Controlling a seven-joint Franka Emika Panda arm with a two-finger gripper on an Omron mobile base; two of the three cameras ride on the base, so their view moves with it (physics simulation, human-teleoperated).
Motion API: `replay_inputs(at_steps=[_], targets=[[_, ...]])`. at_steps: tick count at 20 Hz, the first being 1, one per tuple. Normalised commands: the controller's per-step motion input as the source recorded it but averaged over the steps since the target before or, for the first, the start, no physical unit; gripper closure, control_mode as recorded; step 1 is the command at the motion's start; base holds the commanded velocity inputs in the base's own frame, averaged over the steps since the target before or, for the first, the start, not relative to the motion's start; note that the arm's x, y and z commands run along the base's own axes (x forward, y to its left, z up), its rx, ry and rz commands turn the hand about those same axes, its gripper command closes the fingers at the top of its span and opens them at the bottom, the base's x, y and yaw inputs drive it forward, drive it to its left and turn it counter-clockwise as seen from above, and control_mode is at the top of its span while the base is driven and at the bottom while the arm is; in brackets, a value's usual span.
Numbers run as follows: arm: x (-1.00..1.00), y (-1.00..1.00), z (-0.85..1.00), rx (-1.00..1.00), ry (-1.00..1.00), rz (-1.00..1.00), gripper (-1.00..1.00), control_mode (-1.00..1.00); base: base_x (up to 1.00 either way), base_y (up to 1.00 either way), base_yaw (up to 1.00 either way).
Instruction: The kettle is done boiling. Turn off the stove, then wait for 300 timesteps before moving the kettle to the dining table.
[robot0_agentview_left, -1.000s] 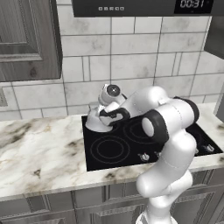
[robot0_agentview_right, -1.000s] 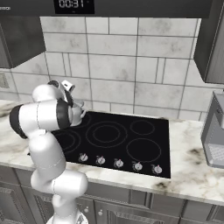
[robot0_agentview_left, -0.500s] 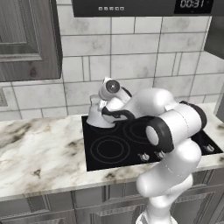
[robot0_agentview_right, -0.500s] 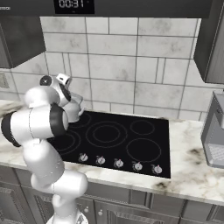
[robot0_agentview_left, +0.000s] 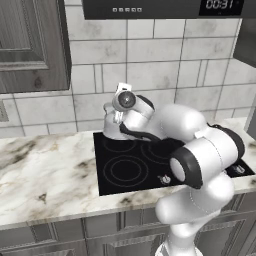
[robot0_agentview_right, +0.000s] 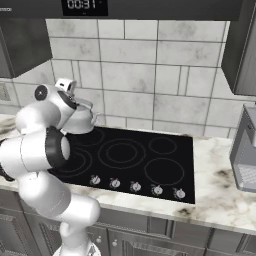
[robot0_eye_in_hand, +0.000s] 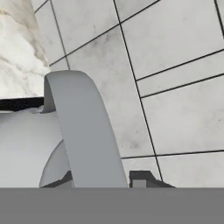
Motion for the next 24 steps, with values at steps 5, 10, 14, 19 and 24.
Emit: replay_inputs(at_steps=[5,10,14,19,24], targets=[[-0.24,0.0,0.44,-0.09,-0.08,-0.02,1.0,-1.0,0.0,0.0,0.0],[-0.17,-0.08,0.45,-0.06,-0.02,-0.03,1.0,-1.0,0.0,0.0,0.0],[-0.17,-0.19,0.34,-0.04,0.0,-0.05,1.0,-1.0,0.0,0.0,0.0],[-0.2,-0.25,0.31,-0.03,0.0,-0.09,1.0,-1.0,0.0,0.0,0.0],[-0.27,-0.26,0.29,-0.03,0.0,-0.11,1.0,-1.0,0.0,0.0,0.0]])
